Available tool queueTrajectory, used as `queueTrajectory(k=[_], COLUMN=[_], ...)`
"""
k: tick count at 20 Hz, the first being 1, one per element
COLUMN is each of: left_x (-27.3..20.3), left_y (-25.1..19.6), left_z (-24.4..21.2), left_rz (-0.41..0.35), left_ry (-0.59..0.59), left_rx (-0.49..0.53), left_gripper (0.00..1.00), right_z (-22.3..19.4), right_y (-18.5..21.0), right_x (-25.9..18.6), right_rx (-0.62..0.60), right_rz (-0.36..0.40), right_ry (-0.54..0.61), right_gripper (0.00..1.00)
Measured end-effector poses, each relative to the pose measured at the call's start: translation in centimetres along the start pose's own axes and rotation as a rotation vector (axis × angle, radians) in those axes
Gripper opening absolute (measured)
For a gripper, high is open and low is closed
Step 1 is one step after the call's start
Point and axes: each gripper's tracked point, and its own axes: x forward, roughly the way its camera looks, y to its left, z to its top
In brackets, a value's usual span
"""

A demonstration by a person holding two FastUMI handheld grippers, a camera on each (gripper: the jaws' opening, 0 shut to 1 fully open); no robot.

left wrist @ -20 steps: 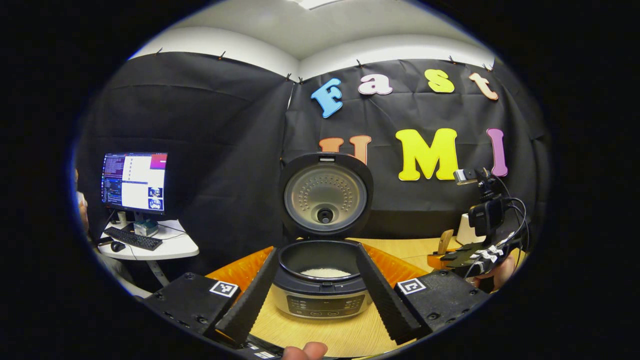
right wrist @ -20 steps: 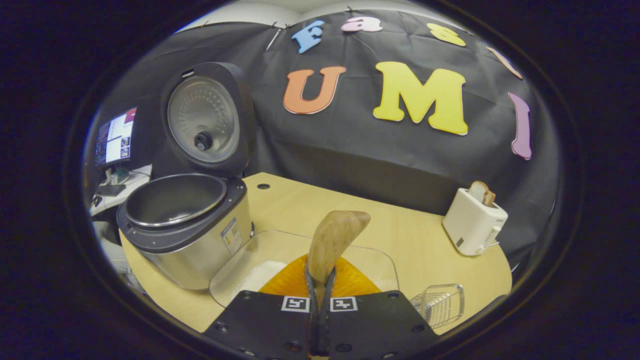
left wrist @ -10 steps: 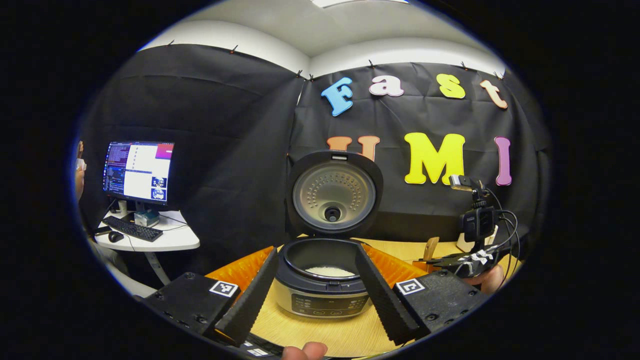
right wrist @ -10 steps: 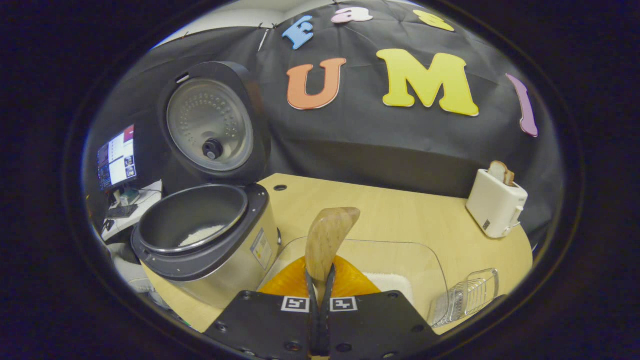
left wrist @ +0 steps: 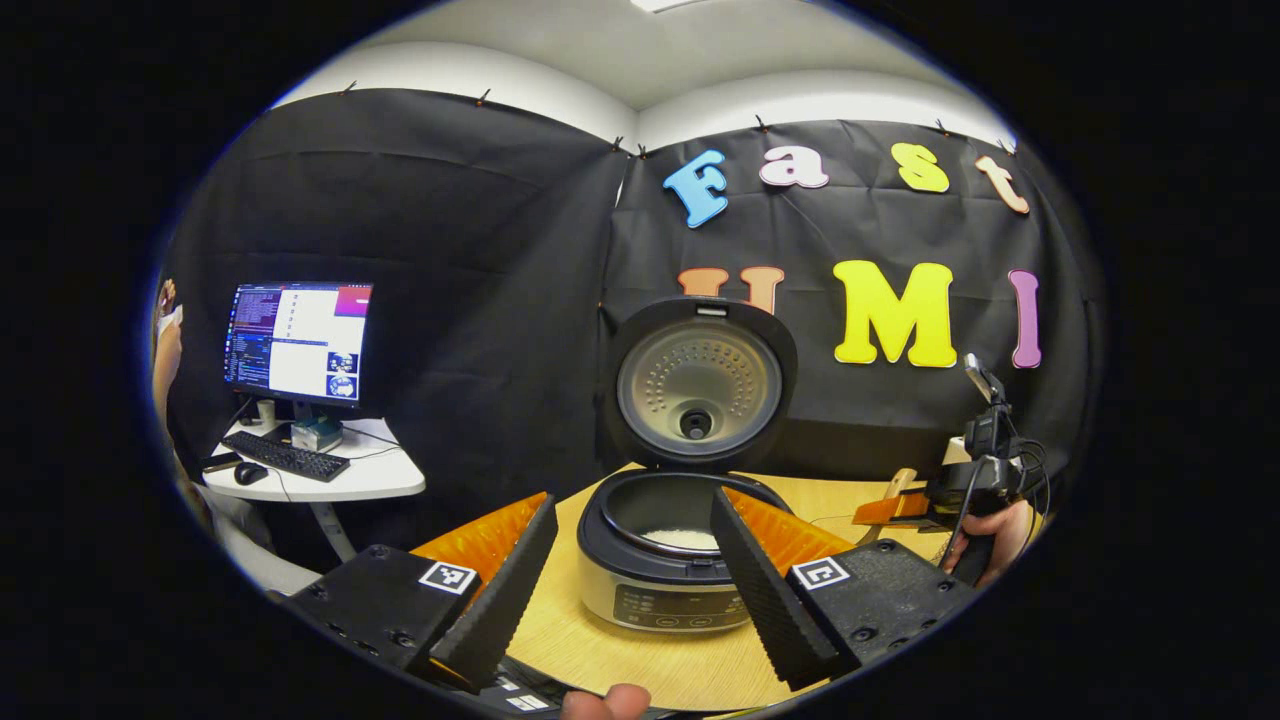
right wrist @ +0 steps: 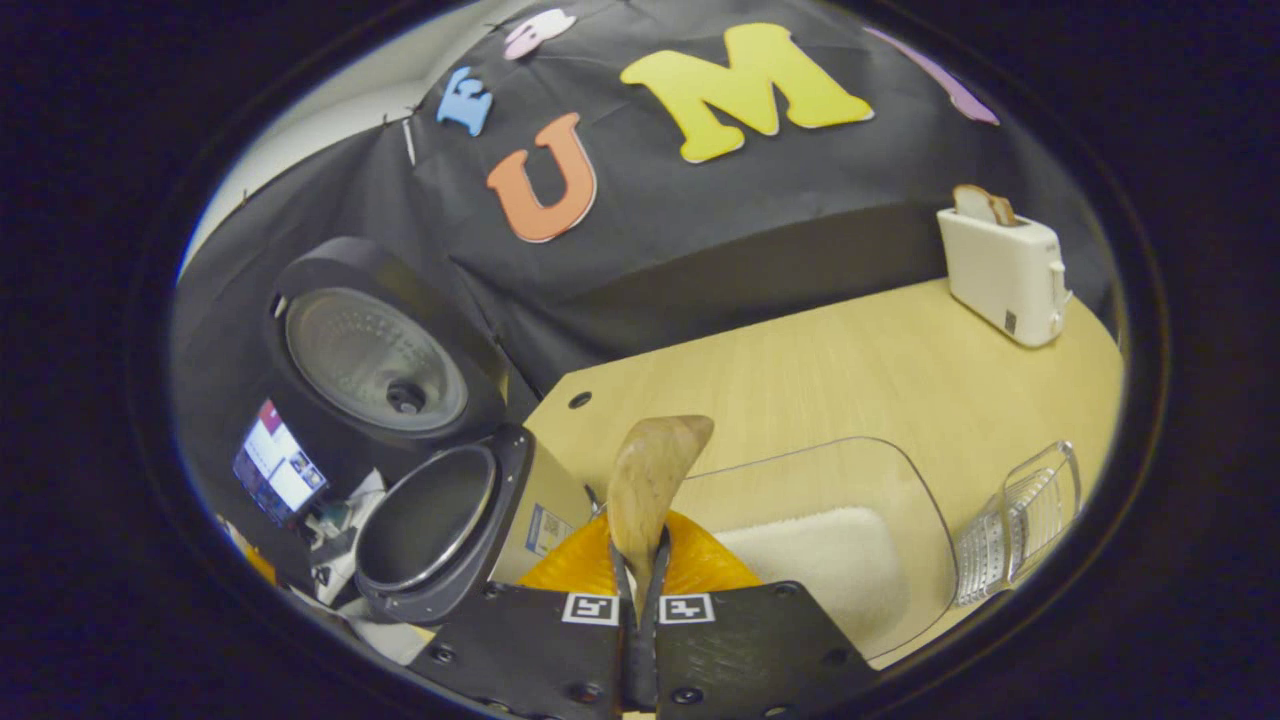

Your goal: Close the left gripper, press the button to open the rice cooker; take a wooden spoon from the chopstick holder with the right hand, scoop a spoonful of rice and pour it into the rice cooker, then put the wooden spoon back into the chopstick holder.

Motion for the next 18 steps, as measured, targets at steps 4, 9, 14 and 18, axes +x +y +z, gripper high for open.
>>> queueTrajectory(k=[4, 9, 14, 18], left_x=[0.0, 0.1, -0.1, -0.2], left_y=[-0.8, -1.8, -1.9, -1.2], left_z=[0.2, -0.3, 0.6, 1.0], left_rz=[-0.017, -0.034, -0.044, -0.049], left_ry=[-0.006, -0.003, -0.032, -0.057], left_rx=[-0.002, 0.025, 0.017, 0.022], left_gripper=[0.97, 0.96, 0.96, 0.96], right_z=[1.6, 5.2, 7.2, 8.1], right_y=[-1.8, -4.4, -6.9, -7.9], right_x=[-1.0, -3.4, -5.0, -5.8], right_rx=[0.102, 0.253, 0.335, 0.403], right_rz=[0.008, 0.059, 0.078, 0.095], right_ry=[-0.063, -0.135, -0.17, -0.19], right_gripper=[0.0, 0.0, 0.0, 0.0])
